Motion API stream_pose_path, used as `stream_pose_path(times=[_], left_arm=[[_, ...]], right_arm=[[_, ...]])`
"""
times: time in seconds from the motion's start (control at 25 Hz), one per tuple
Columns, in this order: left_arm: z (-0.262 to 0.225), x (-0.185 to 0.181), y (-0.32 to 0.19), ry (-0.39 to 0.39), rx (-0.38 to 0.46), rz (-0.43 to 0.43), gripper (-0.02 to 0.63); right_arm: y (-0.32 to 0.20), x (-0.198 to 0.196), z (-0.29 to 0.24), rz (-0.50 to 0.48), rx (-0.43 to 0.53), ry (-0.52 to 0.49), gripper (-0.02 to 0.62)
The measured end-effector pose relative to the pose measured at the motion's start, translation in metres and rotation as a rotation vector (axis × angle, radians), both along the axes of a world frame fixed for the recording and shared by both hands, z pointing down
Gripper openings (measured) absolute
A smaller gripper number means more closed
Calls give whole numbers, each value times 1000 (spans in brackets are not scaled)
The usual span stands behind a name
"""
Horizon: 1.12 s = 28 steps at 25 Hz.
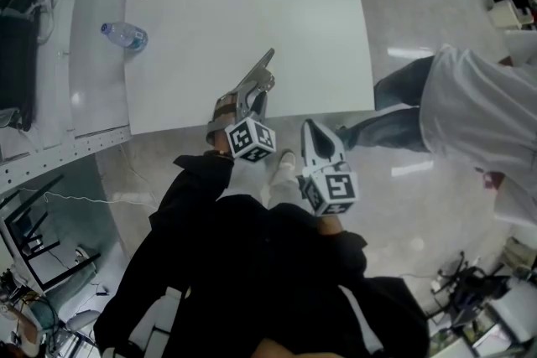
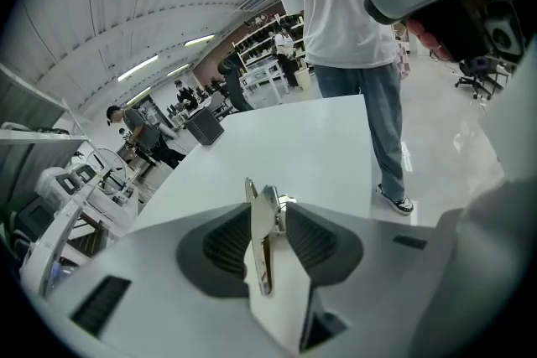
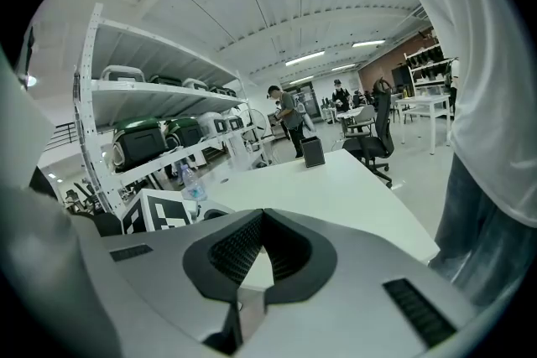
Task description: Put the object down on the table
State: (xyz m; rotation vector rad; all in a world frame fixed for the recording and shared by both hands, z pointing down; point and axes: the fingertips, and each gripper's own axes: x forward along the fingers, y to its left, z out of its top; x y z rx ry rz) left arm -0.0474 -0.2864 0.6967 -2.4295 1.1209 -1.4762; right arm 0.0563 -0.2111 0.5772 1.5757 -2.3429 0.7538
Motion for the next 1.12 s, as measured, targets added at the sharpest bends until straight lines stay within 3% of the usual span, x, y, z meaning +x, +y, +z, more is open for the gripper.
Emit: stream_pose_path(times=[0.36, 1.12], left_arm=[[-31, -3, 6, 105, 3, -89, 109], [-146, -1, 34, 490, 56, -261, 107]], right_arm=[[6, -4, -19, -53, 39, 12, 2], [10, -5, -86, -71, 176, 17, 2]])
